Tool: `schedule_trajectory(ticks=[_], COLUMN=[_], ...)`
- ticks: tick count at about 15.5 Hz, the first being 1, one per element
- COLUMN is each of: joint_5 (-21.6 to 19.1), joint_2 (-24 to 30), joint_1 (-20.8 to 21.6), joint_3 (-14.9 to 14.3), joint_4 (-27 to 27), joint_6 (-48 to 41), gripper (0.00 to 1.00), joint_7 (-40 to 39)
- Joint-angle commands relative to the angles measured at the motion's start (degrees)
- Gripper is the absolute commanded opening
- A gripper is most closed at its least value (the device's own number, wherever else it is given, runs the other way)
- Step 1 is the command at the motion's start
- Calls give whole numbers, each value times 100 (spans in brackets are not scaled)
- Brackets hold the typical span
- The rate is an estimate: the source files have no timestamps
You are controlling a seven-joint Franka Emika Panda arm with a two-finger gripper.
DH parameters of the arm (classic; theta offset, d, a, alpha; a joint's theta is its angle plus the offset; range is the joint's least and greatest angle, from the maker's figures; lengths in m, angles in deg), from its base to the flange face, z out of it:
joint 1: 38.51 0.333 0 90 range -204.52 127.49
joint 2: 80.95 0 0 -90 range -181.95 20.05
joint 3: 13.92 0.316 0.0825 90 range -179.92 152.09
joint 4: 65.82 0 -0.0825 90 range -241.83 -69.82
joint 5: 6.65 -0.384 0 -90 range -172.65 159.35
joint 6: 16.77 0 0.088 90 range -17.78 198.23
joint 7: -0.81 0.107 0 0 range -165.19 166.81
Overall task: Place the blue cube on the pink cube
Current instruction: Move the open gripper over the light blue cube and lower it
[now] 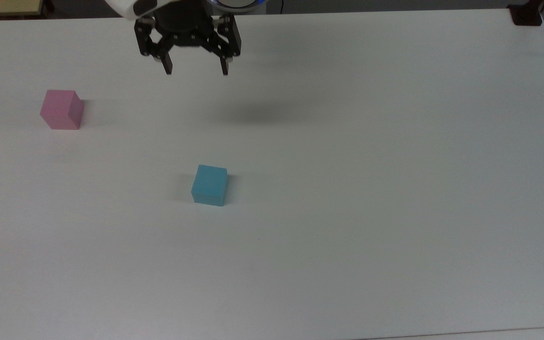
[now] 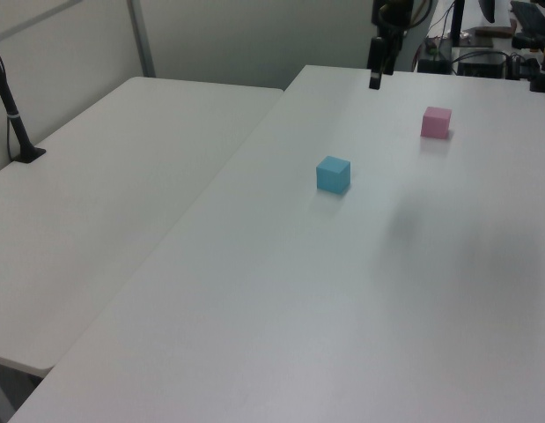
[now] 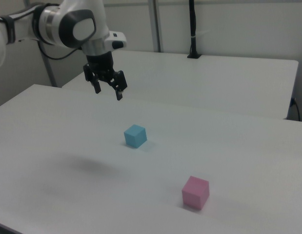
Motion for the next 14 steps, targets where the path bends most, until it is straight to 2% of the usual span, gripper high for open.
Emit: schedule_trajectory(ticks=[1, 5, 9, 14], joint_5=[-227, -297, -175, 370], joint_2=[-316, -685, -1204, -1503], joint_1=[167, 282, 343, 344], joint_3=[-46, -46, -54, -54], joint_4=[-124, -264, -229, -221], joint_6=[826, 1679, 2242, 2331], gripper=[100, 100, 100, 100], joint_7=[643, 1040, 1058, 1181])
